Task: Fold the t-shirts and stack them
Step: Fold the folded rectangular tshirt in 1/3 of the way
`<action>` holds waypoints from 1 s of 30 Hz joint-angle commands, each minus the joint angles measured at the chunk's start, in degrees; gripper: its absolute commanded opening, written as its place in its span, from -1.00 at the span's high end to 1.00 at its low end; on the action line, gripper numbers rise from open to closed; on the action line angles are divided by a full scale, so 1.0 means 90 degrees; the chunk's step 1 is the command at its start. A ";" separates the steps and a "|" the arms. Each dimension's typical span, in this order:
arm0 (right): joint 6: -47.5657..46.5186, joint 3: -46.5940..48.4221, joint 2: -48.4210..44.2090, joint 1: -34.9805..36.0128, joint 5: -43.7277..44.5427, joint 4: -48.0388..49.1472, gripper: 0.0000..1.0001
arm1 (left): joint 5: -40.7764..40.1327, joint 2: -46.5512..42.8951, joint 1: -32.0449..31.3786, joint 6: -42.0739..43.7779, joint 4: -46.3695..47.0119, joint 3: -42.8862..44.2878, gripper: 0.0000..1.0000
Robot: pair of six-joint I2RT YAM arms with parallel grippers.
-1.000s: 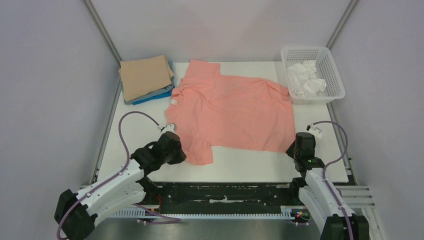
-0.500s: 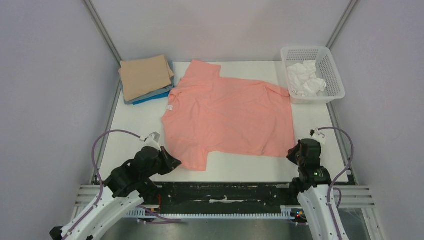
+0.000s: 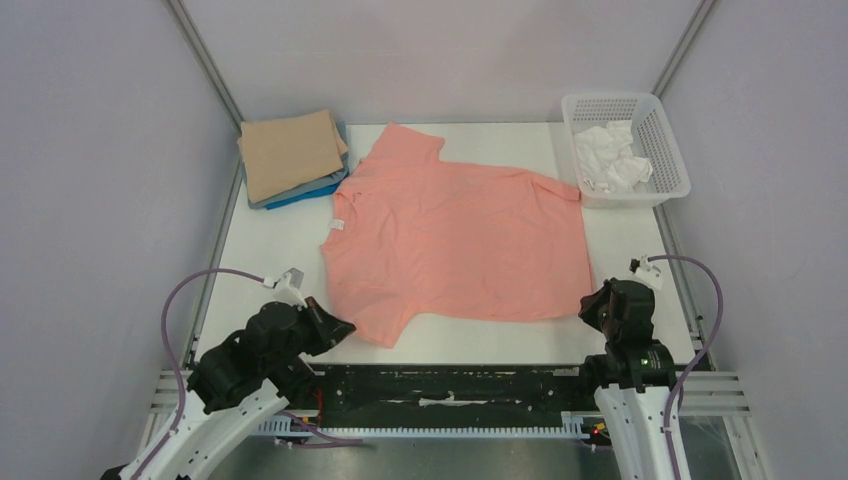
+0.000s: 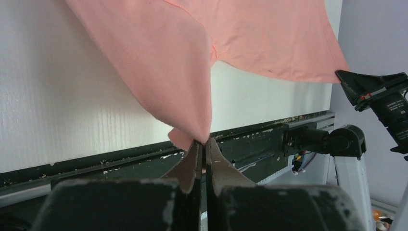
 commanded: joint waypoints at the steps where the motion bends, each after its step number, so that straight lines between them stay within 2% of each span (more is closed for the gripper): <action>1: -0.0245 0.0070 0.0233 0.0006 -0.0109 0.0152 1.00 | 0.0134 0.0302 -0.0020 -0.0204 0.0472 -0.0161 0.95; 5: -0.0244 -0.0139 0.0570 0.0009 -0.0258 0.0806 1.00 | 0.0158 0.0970 -0.0025 -0.0211 0.1587 -0.0451 0.96; 9: -0.0274 -0.0104 0.1185 0.0005 -0.0139 0.1328 1.00 | -0.0181 0.2146 -0.0018 -0.0154 0.2650 -0.0279 0.96; 12: -0.0318 -0.0007 0.1798 0.0009 -0.0200 0.1786 1.00 | -0.0739 0.3230 -0.0015 0.0006 0.3041 0.0236 0.95; 18: -0.0381 0.0392 0.3075 0.0007 -0.0185 0.2515 1.00 | -0.1711 0.5291 0.0109 0.0403 0.3064 0.1725 0.96; 21: -0.0419 0.0654 0.3585 -0.0005 -0.0046 0.2751 1.00 | -0.1651 0.6115 0.0486 0.0648 0.3071 0.2394 0.95; 25: -0.0495 0.1041 0.4246 0.0002 0.0124 0.2917 1.00 | -0.1036 0.7083 0.1351 0.0865 0.3335 0.2924 0.95; 30: -0.0551 0.1409 0.4813 -0.0002 0.0264 0.3156 1.00 | -0.0828 0.7762 0.2053 0.1079 0.3558 0.3333 0.95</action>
